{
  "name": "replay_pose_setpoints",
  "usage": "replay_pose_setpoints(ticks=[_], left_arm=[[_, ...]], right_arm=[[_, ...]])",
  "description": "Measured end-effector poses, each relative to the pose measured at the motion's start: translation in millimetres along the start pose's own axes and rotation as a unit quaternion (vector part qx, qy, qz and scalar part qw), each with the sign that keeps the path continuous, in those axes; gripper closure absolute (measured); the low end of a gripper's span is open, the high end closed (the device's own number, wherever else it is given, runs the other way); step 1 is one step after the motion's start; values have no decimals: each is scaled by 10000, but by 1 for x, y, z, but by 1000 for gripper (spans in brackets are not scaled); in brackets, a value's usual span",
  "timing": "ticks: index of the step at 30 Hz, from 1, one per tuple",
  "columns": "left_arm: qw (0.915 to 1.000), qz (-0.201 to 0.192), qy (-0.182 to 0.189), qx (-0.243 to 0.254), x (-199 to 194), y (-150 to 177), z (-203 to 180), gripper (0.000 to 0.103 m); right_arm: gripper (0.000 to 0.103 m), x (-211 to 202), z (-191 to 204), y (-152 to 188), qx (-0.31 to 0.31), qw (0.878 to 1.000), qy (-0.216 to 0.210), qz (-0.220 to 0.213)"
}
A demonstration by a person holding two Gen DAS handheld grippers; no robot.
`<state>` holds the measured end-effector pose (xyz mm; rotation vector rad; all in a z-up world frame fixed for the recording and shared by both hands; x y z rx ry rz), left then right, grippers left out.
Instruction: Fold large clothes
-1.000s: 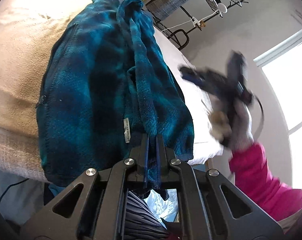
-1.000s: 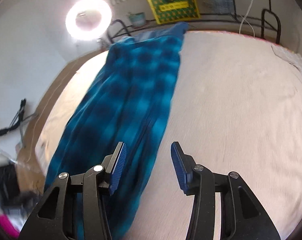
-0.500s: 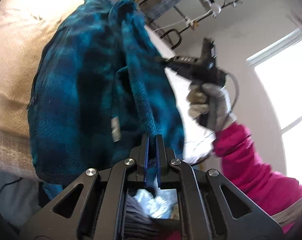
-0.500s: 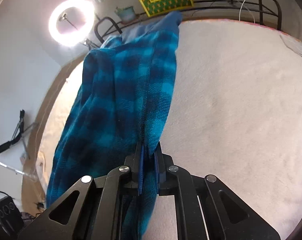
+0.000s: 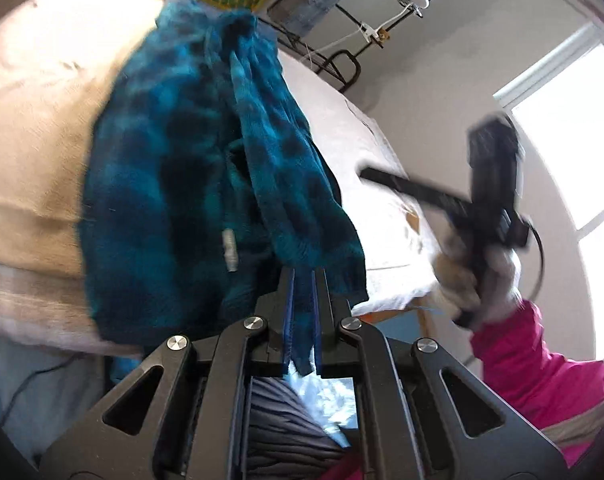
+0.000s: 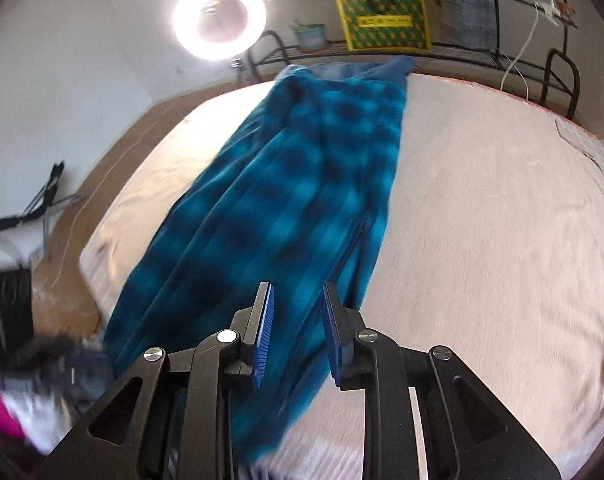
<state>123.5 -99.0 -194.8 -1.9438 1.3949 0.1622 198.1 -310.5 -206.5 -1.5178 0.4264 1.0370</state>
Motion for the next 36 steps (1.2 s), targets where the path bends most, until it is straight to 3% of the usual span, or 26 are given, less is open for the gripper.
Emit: replay_pose_setpoints(ticks=[2, 3, 6, 10, 13, 16, 18, 20, 22, 24, 26, 29, 33, 34, 35, 36], left_arm=[[9996, -157, -209, 55, -15, 2, 3, 77], [9990, -276, -358, 51, -25, 1, 6, 74], [9957, -515, -764, -20, -43, -4, 17, 74], [9940, -548, -891, -314, -41, -2, 34, 74], [9948, -271, -964, -196, -18, 8, 39, 74], [9933, -69, -1152, -111, 0, 17, 48, 74], [9942, -165, -1017, -303, -4, 16, 53, 74], [9943, -306, -952, -374, -17, 12, 55, 72], [9933, -469, -1009, -319, -33, 7, 56, 62], [9916, -606, -1079, -383, -44, -1, 65, 42], [9906, -584, -972, -760, -45, -6, 86, 42], [9896, -377, -654, -1229, -33, -10, 109, 42], [9882, -159, -200, -1513, -12, -6, 120, 42], [9883, -113, -109, -1520, -7, -5, 120, 46], [9889, -61, -90, -1480, -3, -4, 118, 60], [9904, 16, -162, -1373, 1, -3, 116, 78]], right_arm=[[81, -7, 11, 17, -197, 9997, -70, -109], [81, -6, 17, 22, -296, 9994, -74, -164], [81, 2, 43, 30, -603, 9978, -138, -256], [81, 26, 71, 34, -555, 9970, -512, -166], [81, 56, 90, 49, -1023, 9946, -116, 130], [81, 62, 84, 50, -794, 9964, -225, 211], [81, 55, 77, 46, -671, 9965, -325, 372], [81, 38, 68, 45, -602, 9969, -434, 256], [70, 20, 51, 48, -377, 9986, -346, 109], [44, 5, 22, 53, 47, 9999, -96, -48], [42, 3, -2, 59, 484, 9988, -34, 40], [42, 16, -26, 70, 1117, 9922, -347, 433], [42, 37, -25, 77, 1363, 9844, -867, 704], [42, 42, -22, 77, 1348, 9832, -962, 773], [43, 46, -19, 76, 1303, 9832, -988, 807], [53, 47, -16, 76, 1250, 9845, -977, 749]])
Point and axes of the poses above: each gripper's, at about its wrist camera, not at the fingertips, and x roughly the way its jaws point, z to its left, y to its underside, the point moved 2 cm from there along x, roughly the way its jaws point, and after that the axes turned 10 degrees about y, right-handed, at the moved point
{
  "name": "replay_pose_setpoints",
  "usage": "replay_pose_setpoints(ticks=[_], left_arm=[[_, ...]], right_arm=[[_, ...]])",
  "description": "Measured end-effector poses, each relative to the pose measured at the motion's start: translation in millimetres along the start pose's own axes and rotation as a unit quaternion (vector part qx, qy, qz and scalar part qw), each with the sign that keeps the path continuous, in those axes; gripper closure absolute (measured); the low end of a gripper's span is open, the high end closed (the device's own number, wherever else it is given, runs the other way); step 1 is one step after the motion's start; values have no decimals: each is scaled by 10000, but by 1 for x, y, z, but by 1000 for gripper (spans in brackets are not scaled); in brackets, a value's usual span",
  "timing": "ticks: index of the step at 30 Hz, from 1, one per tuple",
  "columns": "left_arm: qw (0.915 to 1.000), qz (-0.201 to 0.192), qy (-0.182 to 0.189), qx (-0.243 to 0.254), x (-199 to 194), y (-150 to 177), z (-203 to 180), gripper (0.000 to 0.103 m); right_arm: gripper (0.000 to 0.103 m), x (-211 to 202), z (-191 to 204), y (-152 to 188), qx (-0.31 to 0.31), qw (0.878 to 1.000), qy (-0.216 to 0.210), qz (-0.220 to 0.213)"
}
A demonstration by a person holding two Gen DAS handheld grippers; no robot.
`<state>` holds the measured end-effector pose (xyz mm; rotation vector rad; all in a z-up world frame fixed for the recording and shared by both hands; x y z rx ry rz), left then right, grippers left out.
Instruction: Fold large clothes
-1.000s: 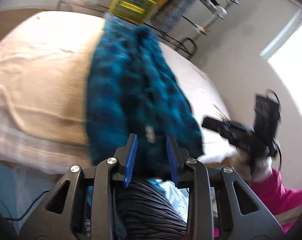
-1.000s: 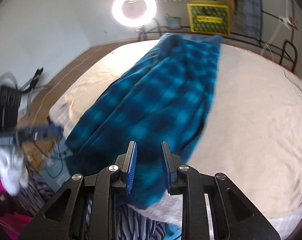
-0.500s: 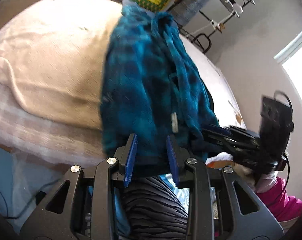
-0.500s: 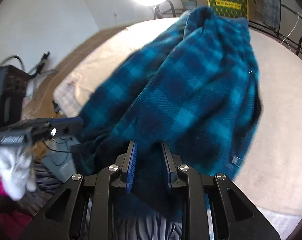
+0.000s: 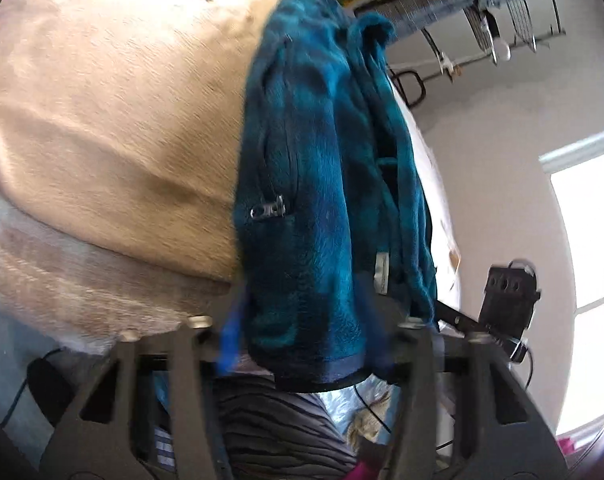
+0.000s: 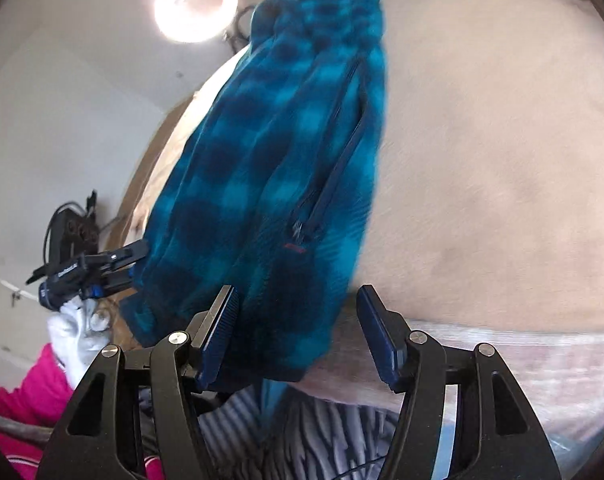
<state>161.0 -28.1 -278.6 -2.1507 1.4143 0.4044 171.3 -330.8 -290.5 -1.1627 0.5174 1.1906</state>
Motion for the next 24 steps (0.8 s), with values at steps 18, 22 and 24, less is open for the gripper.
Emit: replay_pose_setpoints(ticks=[18, 22, 24], left_arm=[[9996, 131, 238, -86, -5, 9, 2, 55], [9995, 225, 159, 127, 1, 12, -4, 78], [9991, 210, 360, -44, -4, 8, -3, 86]], right_arm=[[53, 5, 5, 14, -74, 9967, -713, 370], [72, 17, 15, 12, -226, 9957, -791, 437], [84, 14, 14, 7, -119, 9951, -886, 427]])
Point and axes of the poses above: each gripper's, at about its wrist camera, not at the fingertips, and x roughly the way its jaws point, z to its left, y to its underside, the point moved 2 cm from there along x, roughly the way its jaws point, and after that the axes turned 10 degrees about y, right-handed, at the moved point
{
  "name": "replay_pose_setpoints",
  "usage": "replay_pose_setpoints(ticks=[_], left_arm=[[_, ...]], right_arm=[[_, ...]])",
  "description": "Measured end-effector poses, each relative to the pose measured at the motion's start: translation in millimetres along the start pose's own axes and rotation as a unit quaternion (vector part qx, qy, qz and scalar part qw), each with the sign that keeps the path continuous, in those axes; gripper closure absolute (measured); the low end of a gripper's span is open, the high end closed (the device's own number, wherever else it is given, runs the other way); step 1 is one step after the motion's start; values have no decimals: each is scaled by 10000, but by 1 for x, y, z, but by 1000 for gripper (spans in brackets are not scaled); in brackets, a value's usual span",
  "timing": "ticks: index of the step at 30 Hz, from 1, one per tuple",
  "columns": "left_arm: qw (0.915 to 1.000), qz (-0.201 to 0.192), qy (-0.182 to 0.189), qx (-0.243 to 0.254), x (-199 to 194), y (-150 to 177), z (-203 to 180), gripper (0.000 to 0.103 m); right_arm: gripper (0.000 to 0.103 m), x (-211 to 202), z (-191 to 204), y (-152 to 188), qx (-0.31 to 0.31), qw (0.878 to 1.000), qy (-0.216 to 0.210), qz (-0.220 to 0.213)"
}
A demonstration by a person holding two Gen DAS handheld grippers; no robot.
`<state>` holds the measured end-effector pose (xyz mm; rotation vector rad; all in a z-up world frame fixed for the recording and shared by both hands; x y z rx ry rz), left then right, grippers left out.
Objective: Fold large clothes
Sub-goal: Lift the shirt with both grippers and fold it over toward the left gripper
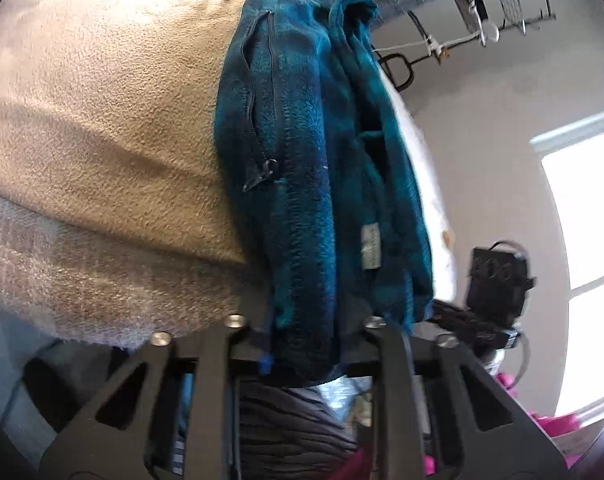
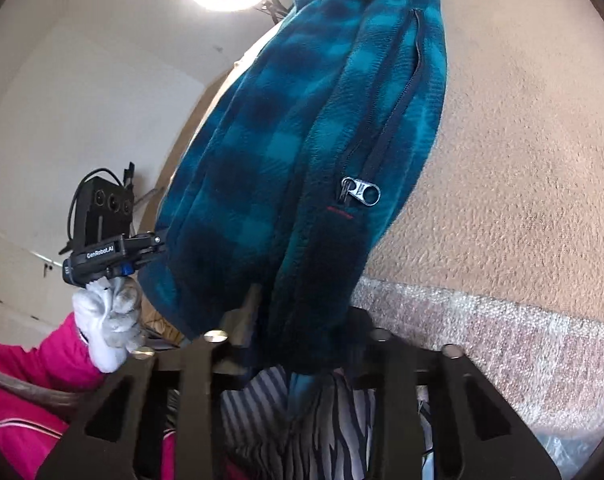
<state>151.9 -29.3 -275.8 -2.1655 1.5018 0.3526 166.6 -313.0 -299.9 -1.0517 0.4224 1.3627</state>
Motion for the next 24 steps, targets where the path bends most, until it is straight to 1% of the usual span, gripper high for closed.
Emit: replay_pose_setpoints(ticks=[2, 3, 4, 7, 9, 11, 14, 15, 16, 17, 20, 21, 23, 24], left_arm=[[9997, -57, 229, -83, -9, -1, -6, 88], [9992, -109, 376, -115, -14, -2, -12, 88], [9983, -178, 531, -142, -19, -5, -19, 88], [9953, -380, 864, -217, -33, -17, -35, 89], [9930, -495, 1038, -274, -40, -26, -44, 89], [9920, -560, 1110, -213, -42, -39, -54, 89], [9914, -653, 1123, -158, -42, -59, -62, 89], [9909, -688, 1142, -178, -41, -69, -64, 89], [9907, -725, 1138, -182, -41, -79, -64, 89], [9907, -758, 1113, -168, -39, -89, -65, 89], [9904, -879, 1047, -180, -29, -126, -68, 89], [9905, -903, 1021, -201, -24, -135, -68, 89], [9909, -916, 960, -222, -11, -156, -65, 89], [9916, -916, 880, -227, -5, -166, -62, 89]], right_arm=[[87, -15, -2, -2, 101, 9996, -192, -156], [88, -25, -3, -3, 227, 9987, -364, -283], [88, -33, -4, -6, 364, 9971, -522, -411], [89, -52, -7, -13, 624, 9923, -819, -692], [89, -62, -5, -24, 696, 9894, -943, -859], [89, -68, -1, -38, 695, 9877, -993, -986], [89, -75, 13, -60, 511, 9873, -926, -1182], [90, -72, 24, -70, 431, 9881, -822, -1230], [90, -73, 26, -83, 367, 9889, -690, -1267], [90, -76, 23, -87, 354, 9891, -621, -1285], [90, -73, 18, -118, 373, 9891, -427, -1361], [90, -71, 16, -125, 389, 9891, -377, -1371], [90, -60, 9, -152, 435, 9896, -205, -1354], [90, -59, 4, -159, 447, 9900, -122, -1333]])
Point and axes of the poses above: each gripper's, at about its wrist camera, not at the fingertips, and x roughly the way its jaws point, z to its left, y to its underside, the point moved 2 cm from there along x, roughly the way its jaws point, and after that the axes turned 10 degrees about y, right-handed, at the moved point
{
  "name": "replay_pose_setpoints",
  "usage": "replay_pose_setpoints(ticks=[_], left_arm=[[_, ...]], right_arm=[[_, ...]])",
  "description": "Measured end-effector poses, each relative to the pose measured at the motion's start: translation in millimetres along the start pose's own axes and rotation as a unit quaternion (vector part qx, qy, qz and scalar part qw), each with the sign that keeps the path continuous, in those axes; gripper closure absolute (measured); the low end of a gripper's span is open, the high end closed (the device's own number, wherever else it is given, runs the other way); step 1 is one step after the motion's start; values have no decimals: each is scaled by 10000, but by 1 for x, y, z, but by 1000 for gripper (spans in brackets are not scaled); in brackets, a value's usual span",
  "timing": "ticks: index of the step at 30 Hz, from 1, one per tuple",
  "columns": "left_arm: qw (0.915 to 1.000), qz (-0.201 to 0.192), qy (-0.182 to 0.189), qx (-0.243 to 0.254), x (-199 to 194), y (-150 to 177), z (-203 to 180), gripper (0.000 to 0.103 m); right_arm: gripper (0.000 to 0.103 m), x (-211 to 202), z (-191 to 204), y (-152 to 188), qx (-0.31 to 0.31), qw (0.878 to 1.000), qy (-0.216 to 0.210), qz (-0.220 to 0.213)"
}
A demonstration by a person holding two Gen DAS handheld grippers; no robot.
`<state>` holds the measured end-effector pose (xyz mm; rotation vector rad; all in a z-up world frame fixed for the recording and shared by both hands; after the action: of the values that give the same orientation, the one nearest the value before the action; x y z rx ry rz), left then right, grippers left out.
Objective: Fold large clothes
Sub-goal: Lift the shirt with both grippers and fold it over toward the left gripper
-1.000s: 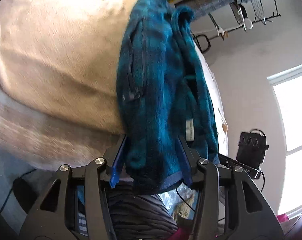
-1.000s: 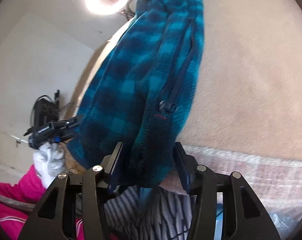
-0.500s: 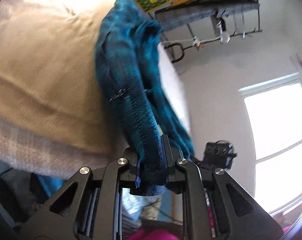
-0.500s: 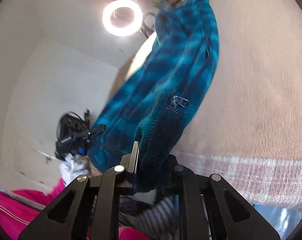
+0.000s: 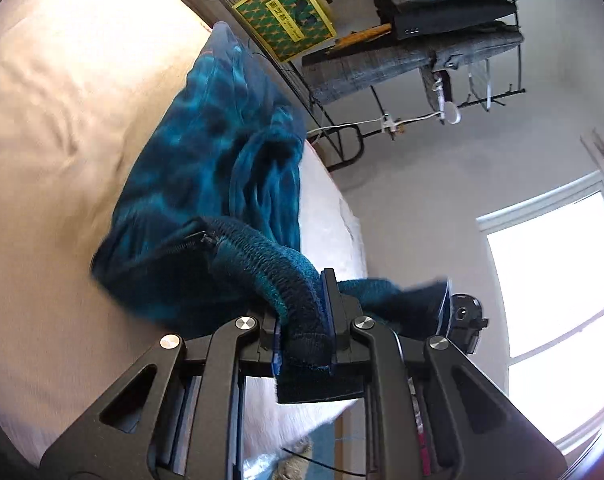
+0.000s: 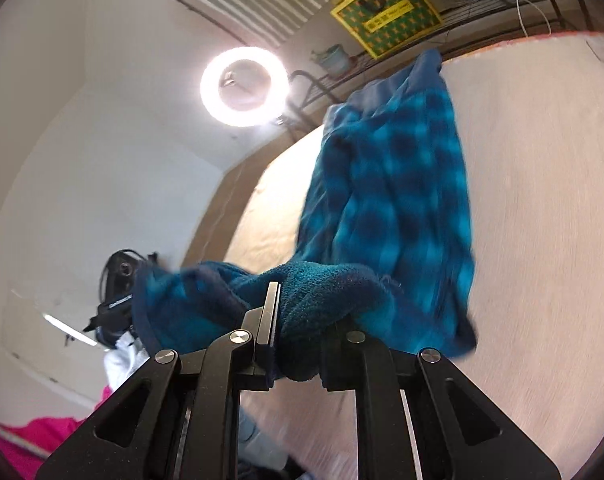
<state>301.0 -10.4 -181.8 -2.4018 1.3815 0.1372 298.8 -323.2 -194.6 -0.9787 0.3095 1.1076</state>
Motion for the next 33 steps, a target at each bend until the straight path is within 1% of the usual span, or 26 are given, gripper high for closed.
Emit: replay_pose_setpoints(ticks=[1, 4, 7, 8, 12, 14, 15, 16, 19, 21, 22, 23, 24, 26, 28, 29, 31, 33], left_arm=[[10000, -31, -87, -17, 8, -10, 4, 89], [9993, -59, -359, -61, 31, -31, 22, 89], [9980, -44, -575, -250, 52, -45, 44, 89], [9978, -47, -592, -310, 55, -47, 51, 89], [9966, -52, -633, -524, 64, -53, 76, 88], [9961, -47, -562, -672, 63, -54, 82, 87], [9959, -38, -499, -751, 62, -56, 83, 84], [9958, -29, -424, -808, 61, -57, 84, 83], [9951, -16, -201, -967, 55, -65, 83, 75], [9933, -61, 64, -1153, 47, -69, 83, 65], [9928, -108, 132, -1189, 44, -71, 82, 63], [9930, -172, 153, -1158, 40, -73, 79, 60], [9935, -197, 135, -1111, 38, -74, 76, 60], [9942, -232, 128, -1041, 34, -77, 73, 59], [9951, -345, 33, -924, 25, -81, 69, 55], [9962, -405, -22, -765, 17, -82, 66, 53], [9979, -494, -169, -383, 4, -83, 59, 51], [9972, -522, -508, 177, -2, -84, 53, 45]], right_arm=[[90, 9, -4, -10, -1, 9999, 147, 16], [90, 37, -19, -35, 147, 9989, 414, 143], [90, 54, -33, -46, 341, 9968, 653, 324], [90, 62, -38, -49, 402, 9957, 730, 393], [90, 80, -56, -53, 650, 9934, 739, 595], [90, 84, -64, -54, 835, 9924, 561, 704], [88, 82, -67, -54, 959, 9916, 447, 741], [87, 79, -73, -55, 1191, 9894, 246, 798], [84, 67, -85, -57, 1612, 9828, -210, 871], [81, 55, -92, -56, 1801, 9790, -485, 818], [79, 50, -96, -55, 1923, 9758, -655, 805], [73, 44, -100, -53, 2084, 9712, -857, 779], [61, 40, -103, -51, 2203, 9675, -1005, 732], [49, 26, -111, -52, 2344, 9646, -1102, 503], [49, 11, -119, -54, 2430, 9638, -1052, 306], [49, 0, -121, -53, 2358, 9672, -937, 140], [49, -21, -112, -47, 1853, 9812, -532, -61], [49, -31, -94, -37, 1077, 9940, 31, -176]])
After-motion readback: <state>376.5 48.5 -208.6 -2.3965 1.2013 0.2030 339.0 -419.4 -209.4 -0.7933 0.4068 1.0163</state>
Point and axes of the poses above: each gripper's, at about its wrist camera, not at the fingertips, and x roughly the way its jaws point, z to its left, y to its underside, the point moved 2 cm from there along x, roughly the way its jaws point, and after that the axes turned 10 degrees about y, right-handed, at the moved point
